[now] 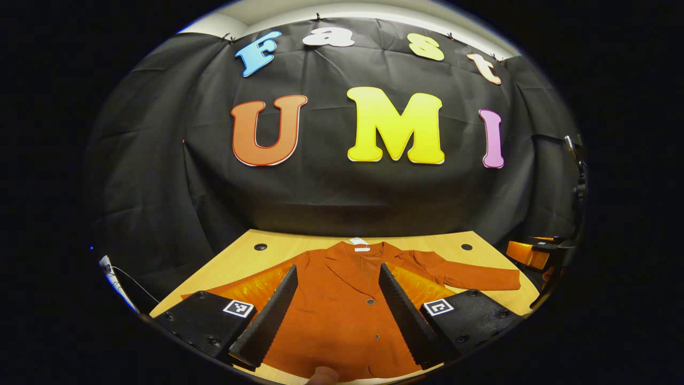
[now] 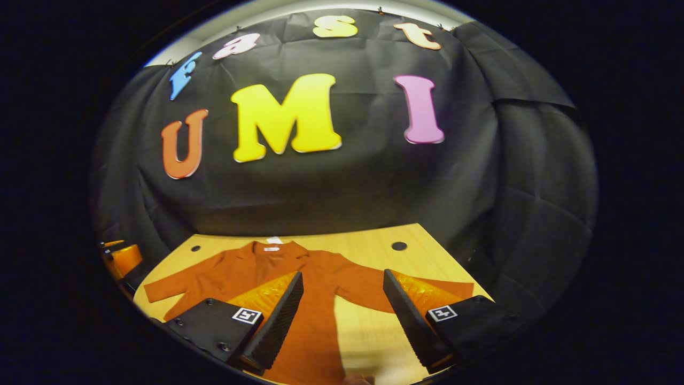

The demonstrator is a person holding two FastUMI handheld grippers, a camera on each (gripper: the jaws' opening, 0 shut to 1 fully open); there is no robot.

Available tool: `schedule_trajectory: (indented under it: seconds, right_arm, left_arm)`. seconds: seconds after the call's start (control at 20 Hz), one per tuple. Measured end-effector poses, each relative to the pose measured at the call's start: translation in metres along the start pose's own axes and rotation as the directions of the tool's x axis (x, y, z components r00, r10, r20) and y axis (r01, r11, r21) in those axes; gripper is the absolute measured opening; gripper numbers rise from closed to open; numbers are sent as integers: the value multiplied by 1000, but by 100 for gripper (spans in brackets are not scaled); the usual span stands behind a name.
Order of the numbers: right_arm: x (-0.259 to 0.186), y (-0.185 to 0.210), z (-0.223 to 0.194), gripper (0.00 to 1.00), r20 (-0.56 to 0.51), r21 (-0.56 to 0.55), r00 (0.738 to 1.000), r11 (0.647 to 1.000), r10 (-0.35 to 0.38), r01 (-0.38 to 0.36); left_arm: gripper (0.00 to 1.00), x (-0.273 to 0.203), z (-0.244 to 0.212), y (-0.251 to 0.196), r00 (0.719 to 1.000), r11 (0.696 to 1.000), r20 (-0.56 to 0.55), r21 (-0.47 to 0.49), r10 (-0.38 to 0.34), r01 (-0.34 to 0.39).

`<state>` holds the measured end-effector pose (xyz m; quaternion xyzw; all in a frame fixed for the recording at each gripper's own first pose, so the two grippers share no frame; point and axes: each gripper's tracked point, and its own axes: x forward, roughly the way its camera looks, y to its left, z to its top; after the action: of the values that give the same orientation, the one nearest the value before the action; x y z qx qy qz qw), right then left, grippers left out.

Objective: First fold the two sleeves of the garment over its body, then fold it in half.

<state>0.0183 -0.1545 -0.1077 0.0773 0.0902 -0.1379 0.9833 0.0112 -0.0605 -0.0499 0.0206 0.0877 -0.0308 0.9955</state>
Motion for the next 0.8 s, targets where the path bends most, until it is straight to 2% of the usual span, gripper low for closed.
schedule_trajectory:
  seconds: [0.15, 0.3, 0.55, 0.6, 0.65, 0.7, 0.8]
  right_arm:
    - [31, -59, -28, 97, -65, 15, 993, 994, -103, 104]
    - [57, -111, -57, 97, -143, 20, 974, 983, -176, 180]
    - [94, -180, -101, 94, -287, 23, 923, 962, -255, 273]
    - [100, -191, -109, 97, -313, 24, 913, 959, -260, 281]
    - [106, -201, -114, 94, -331, 19, 905, 956, -269, 291]
    - [112, -210, -120, 97, -351, 7, 893, 952, -283, 305]
    - [113, -227, -132, 97, -386, -12, 872, 947, -300, 321]
  left_arm:
    - [99, 4, -13, -13, 999, 1000, -47, 11, 8, -7]
    - [99, 11, -22, -26, 996, 1000, -89, 15, 28, -27]
    - [99, 16, -30, -55, 990, 998, -126, 33, 56, -52]
    - [99, 16, -33, -61, 989, 998, -133, 33, 57, -53]
    - [99, 16, -36, -67, 989, 998, -139, 31, 57, -54]
    - [99, 14, -37, -72, 988, 998, -146, 29, 58, -55]
    - [99, 11, -41, -80, 986, 998, -158, 31, 58, -54]
